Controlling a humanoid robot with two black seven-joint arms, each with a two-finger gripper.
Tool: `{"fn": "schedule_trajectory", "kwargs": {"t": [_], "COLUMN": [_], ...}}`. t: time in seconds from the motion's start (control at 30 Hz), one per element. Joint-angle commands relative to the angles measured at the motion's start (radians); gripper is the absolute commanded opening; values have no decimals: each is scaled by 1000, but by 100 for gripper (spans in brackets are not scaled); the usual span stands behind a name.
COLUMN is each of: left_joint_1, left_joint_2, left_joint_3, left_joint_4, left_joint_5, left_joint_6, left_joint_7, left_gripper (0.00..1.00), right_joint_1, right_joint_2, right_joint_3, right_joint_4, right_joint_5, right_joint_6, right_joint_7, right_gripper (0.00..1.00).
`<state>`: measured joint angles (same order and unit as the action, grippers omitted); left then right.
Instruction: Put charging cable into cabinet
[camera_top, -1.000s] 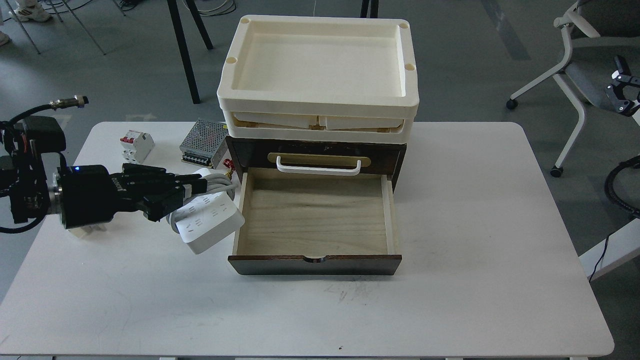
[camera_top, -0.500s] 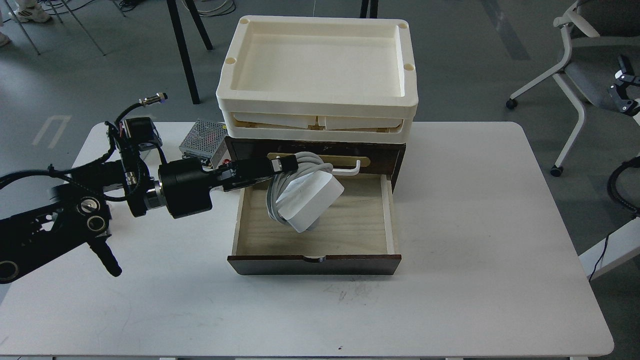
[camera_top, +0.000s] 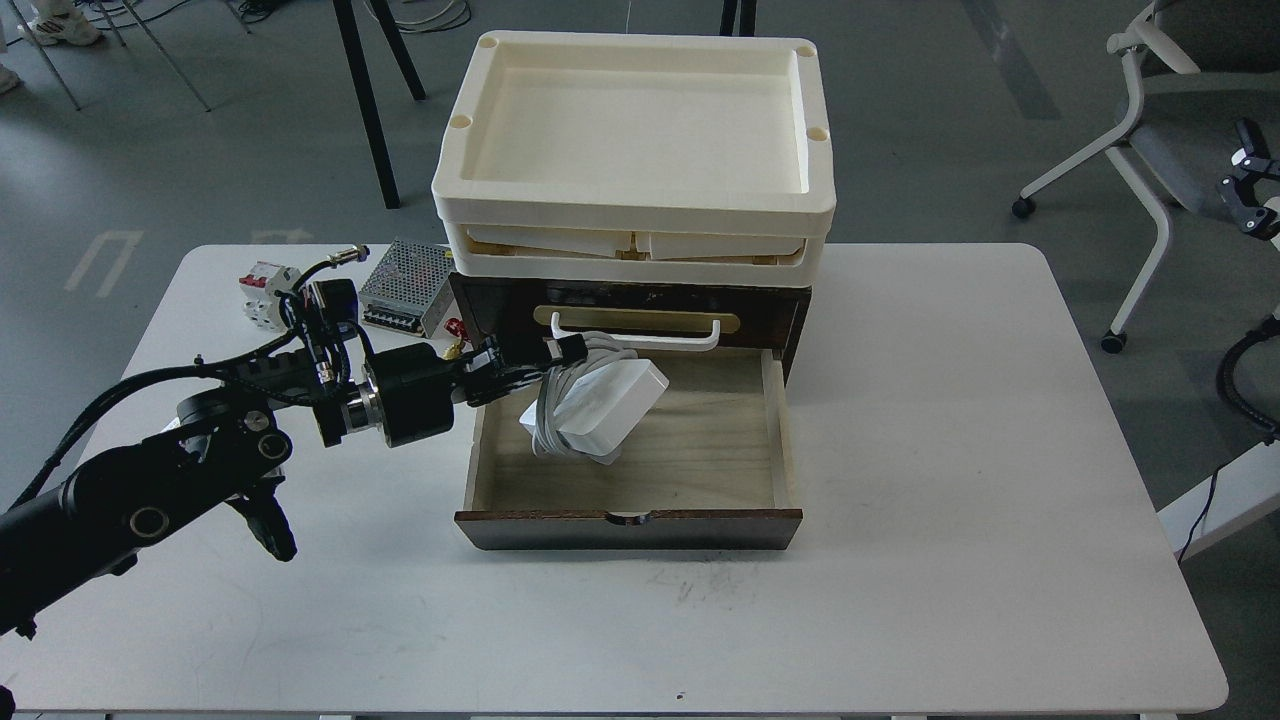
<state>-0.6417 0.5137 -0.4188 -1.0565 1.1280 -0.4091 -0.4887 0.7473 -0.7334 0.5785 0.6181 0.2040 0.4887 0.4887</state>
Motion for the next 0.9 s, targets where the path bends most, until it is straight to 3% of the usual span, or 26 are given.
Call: {"fn": "schedule_trajectory", "kwargs": {"t": [0.0,0.4,0.47,0.53,0.57,0.6,0.63,0.87], "left_joint_1": [8,39,37,37,36,34,36,36], "left_joint_2": [-37,-112,-129,-135,-135,-135,-135,-66], "left_joint_3": [2,46,46,43,40,29,25,-31], "left_joint_4": [58,133,133,133,133,133,133,128], "left_joint_5": [1,6,4,-2,-5,-10,-17,-82], "left_joint_6": [4,18,18,18,13,16,13,-5], "left_joint_7": [0,0,0,0,0,0,0,0], "left_gripper": [0,0,4,25,51,88,96,99], "right_joint_1": [-2,-6,-6,-8,-8,-8,-9,-14], "right_joint_2": [0,0,0,0,0,0,0,0], "right_joint_3": [1,1,1,1,1,1,1,7], "right_joint_4": [-3,0,0,0,0,0,0,0], "right_joint_5": [0,0,0,0,0,0,0,2], "right_joint_6": [0,0,0,0,0,0,0,0], "right_joint_7": [0,0,0,0,0,0,0,0], "right_gripper": [100,100,100,100,100,100,100,100]}}
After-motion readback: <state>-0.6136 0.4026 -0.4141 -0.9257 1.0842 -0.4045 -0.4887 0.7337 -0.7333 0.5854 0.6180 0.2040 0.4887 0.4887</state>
